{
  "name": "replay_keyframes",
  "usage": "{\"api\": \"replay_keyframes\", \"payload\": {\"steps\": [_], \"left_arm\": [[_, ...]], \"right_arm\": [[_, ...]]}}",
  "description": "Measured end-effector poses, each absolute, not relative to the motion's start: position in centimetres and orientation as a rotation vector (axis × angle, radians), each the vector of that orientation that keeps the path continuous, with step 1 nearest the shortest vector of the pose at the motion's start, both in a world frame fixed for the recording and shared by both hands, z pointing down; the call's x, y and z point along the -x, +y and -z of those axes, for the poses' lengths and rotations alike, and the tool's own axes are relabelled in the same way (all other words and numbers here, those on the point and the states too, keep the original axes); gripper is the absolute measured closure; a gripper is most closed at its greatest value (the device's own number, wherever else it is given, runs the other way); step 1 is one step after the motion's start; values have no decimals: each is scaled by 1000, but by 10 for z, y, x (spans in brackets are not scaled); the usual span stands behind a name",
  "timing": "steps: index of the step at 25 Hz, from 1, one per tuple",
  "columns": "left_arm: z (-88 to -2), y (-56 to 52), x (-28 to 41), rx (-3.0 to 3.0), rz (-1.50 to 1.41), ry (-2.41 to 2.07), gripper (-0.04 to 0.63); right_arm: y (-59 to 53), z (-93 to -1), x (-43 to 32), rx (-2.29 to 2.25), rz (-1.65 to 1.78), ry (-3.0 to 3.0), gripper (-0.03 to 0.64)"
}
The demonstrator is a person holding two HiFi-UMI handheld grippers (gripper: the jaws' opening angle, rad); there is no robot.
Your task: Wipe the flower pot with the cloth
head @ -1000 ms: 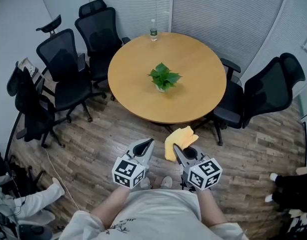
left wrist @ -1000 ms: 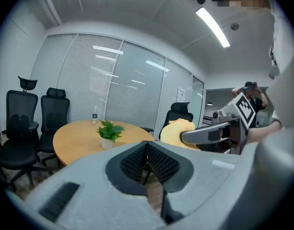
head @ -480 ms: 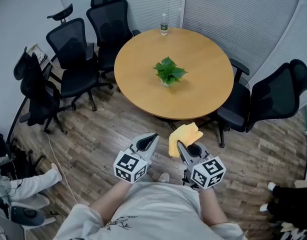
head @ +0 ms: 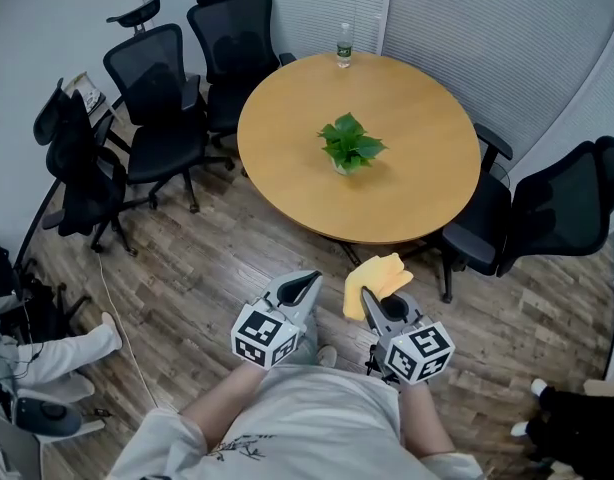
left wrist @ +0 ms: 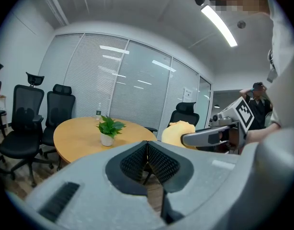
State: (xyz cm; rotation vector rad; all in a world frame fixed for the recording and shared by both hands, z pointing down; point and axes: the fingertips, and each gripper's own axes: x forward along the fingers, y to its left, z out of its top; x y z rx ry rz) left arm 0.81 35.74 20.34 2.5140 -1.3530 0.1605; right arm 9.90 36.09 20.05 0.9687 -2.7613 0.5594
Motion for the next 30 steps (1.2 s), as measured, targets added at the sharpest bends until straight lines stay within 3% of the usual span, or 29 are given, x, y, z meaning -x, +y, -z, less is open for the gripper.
{"api": "replay_keyframes", "payload": {"steps": [30], "left_arm": [[-208, 69, 77, -2603, -159, -1156, 584]], "right_arm": [[87, -199, -32, -1215, -562, -2653, 565]]}}
